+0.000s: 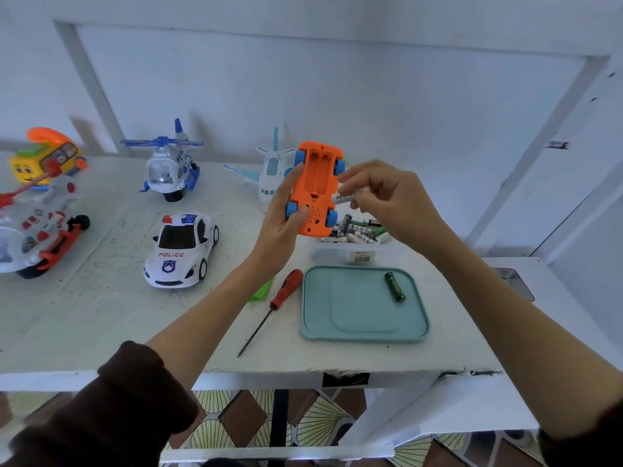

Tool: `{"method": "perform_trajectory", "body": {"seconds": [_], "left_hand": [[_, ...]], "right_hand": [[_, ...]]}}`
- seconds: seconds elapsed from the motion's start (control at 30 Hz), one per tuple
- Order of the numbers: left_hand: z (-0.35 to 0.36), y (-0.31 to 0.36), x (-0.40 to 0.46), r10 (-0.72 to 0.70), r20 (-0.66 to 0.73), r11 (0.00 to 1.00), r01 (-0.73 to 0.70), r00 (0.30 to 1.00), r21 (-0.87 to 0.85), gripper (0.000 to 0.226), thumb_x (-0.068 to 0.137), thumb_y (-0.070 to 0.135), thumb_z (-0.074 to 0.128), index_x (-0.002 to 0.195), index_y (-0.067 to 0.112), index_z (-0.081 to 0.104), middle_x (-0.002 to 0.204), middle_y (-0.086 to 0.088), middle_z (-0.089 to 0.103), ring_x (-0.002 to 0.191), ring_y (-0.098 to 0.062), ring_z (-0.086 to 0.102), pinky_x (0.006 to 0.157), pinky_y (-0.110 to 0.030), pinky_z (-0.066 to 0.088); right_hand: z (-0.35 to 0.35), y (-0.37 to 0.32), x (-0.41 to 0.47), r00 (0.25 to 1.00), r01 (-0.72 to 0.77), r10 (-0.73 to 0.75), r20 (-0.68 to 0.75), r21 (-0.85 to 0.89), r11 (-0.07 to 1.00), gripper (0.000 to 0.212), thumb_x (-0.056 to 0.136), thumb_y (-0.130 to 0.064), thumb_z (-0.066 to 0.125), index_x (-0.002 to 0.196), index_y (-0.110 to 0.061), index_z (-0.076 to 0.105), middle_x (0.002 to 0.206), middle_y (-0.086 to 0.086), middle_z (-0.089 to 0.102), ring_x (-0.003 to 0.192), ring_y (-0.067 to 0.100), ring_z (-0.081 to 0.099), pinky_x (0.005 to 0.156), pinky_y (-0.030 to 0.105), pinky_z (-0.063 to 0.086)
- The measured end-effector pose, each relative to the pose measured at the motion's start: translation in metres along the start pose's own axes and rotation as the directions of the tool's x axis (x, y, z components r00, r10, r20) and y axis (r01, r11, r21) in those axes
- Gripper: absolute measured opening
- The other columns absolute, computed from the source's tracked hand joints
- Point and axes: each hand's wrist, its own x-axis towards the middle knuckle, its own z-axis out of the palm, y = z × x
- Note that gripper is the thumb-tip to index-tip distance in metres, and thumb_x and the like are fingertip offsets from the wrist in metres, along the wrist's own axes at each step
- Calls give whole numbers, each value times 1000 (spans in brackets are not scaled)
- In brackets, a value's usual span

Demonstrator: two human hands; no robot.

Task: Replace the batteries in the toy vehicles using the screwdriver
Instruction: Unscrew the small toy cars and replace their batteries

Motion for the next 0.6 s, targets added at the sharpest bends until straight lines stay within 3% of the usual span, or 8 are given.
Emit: {"method": "perform_trajectory", "body": {"seconds": [0.03, 0.1, 0.13, 0.2, 0.27, 0.33, 0.47, 0.6], "left_hand": [[1, 0, -1, 0, -3, 1000, 0, 1000, -7, 48, 93, 23, 45, 134, 41, 30, 140, 5, 38, 118, -14, 53, 84, -25, 52], [3, 0, -3, -5, -7, 1000, 5, 1000, 2, 48, 92, 26, 45, 134, 43, 31, 136, 7, 40, 117, -14, 54, 85, -27, 52], [3, -1, -4, -7, -10, 1000, 8, 1000, 25, 48, 92, 29, 46, 135, 44, 30, 135, 6, 40, 119, -15, 53, 87, -30, 52], [4, -3, -5, -7, -11, 997, 7, 1000, 71, 50, 89, 36, 46, 135, 48, 30, 135, 3, 40, 123, -21, 49, 95, -39, 51], [5, -4, -6, -23, -23, 995, 25, 999, 98, 50, 89, 36, 45, 135, 51, 30, 134, 3, 39, 124, -22, 47, 99, -46, 48], [7, -4, -7, -25, -40, 994, 29, 999, 107, 51, 89, 35, 45, 134, 54, 31, 134, 1, 39, 123, -23, 48, 98, -51, 48], [9, -4, -7, 0, -61, 996, 6, 998, 94, 52, 88, 38, 44, 136, 51, 31, 135, 4, 40, 123, -22, 48, 98, -49, 48], [12, 1, -4, 2, -81, 998, 4, 997, 68, 51, 86, 38, 44, 132, 57, 32, 133, 6, 41, 122, -21, 49, 98, -49, 48]], "right_hand": [[2, -1, 8, 1000, 18, -19, -18, -49, 999, 15, 78, -9, 56, 80, -17, 69, 97, 3, 61, 76, 37, 57, 70, 44, 51], [6, 0, 21, 997, 65, -72, -36, -165, 984, 13, 83, -7, 58, 85, -12, 70, 91, 3, 55, 66, 23, 55, 65, 26, 50], [8, 0, 27, 993, 97, -109, -37, -237, 967, 12, 84, -5, 59, 87, -9, 70, 88, 3, 52, 63, 13, 51, 62, 15, 45], [12, 1, 36, 984, 152, -175, -29, -376, 914, 14, 82, -2, 59, 93, -5, 66, 86, 6, 52, 64, 4, 44, 62, 7, 38], [18, 3, 41, 978, 162, -201, -47, -428, 889, 19, 80, 2, 59, 99, -2, 60, 84, 10, 55, 66, 8, 44, 63, 5, 36], [24, 4, 44, 977, 119, -175, -119, -375, 920, 24, 81, 2, 61, 103, -1, 54, 81, 6, 54, 66, 8, 47, 63, 5, 38], [31, 12, 47, 945, 131, -212, -249, -304, 943, 19, 78, -6, 69, 89, -1, 55, 78, 8, 58, 66, 6, 48, 63, 8, 39], [41, 23, 47, 899, 171, -320, -300, -433, 885, 14, 78, -14, 66, 84, -3, 59, 95, 14, 55, 90, 18, 44, 72, 10, 31]]}}
